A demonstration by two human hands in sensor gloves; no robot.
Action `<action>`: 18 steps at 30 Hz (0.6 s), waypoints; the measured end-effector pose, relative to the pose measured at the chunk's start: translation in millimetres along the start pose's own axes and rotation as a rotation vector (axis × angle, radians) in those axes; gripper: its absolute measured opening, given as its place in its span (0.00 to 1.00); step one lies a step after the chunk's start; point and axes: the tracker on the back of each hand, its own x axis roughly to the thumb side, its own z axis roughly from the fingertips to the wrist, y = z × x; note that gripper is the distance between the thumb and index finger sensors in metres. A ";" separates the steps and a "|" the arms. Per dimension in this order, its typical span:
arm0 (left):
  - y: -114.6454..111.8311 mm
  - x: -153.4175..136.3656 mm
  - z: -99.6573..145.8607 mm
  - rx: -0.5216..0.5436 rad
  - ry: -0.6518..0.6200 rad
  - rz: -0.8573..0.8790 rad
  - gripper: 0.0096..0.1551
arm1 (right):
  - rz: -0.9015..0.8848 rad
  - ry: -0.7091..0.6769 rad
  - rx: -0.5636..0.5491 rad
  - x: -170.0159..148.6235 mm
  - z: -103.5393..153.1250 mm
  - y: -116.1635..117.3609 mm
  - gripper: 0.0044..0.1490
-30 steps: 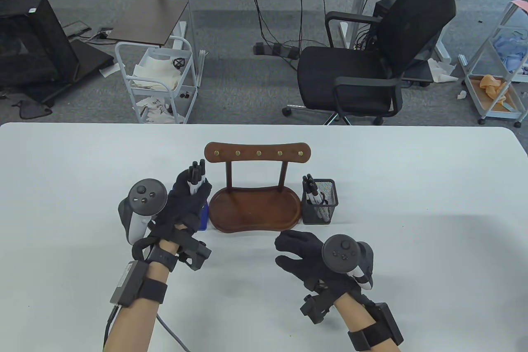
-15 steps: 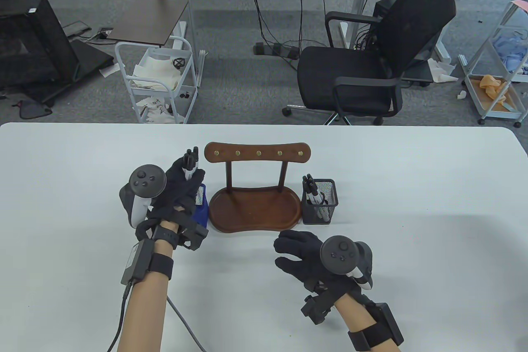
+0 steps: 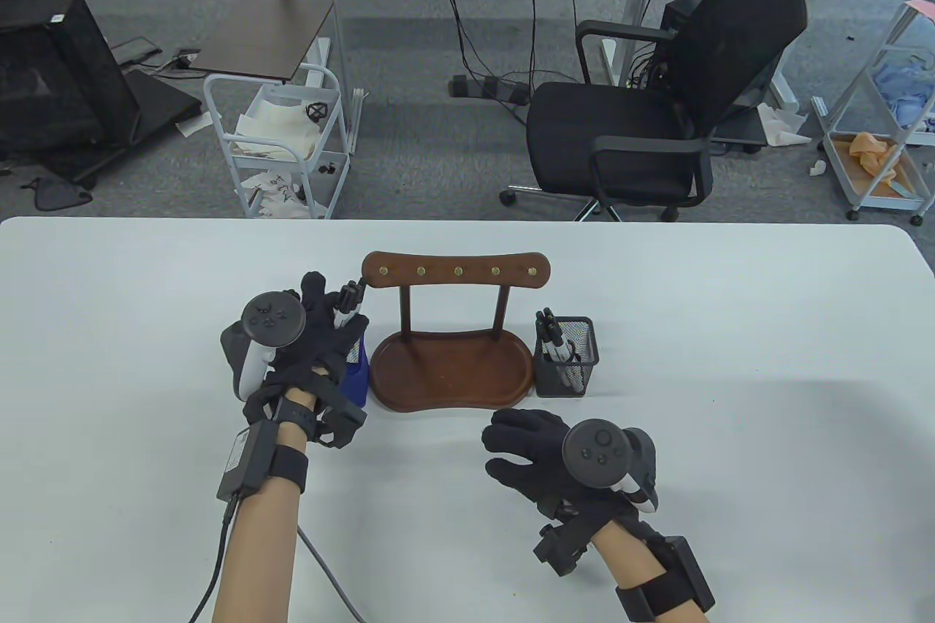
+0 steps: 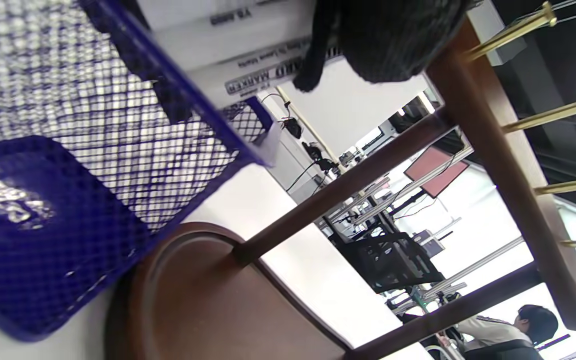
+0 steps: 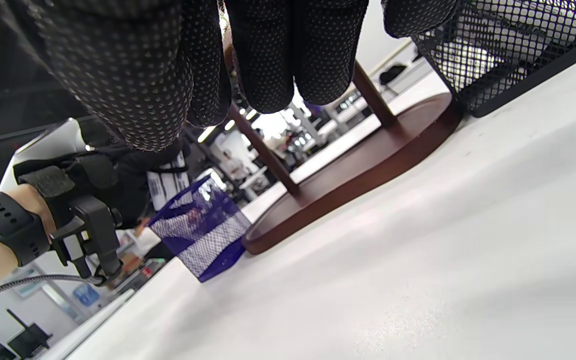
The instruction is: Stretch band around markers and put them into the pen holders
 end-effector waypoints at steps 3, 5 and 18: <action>-1.1 -0.5 0.1 -0.002 0.030 -0.042 0.27 | 0.001 -0.001 0.003 0.4 0.0 0.2 0.28; -1.1 0.7 -0.1 0.005 0.028 -0.089 0.28 | 0.003 -0.002 0.005 0.6 0.0 0.4 0.28; 0.4 24.4 30.0 -0.077 -0.056 -0.159 0.61 | 0.004 -0.007 0.012 2.6 -0.1 1.7 0.31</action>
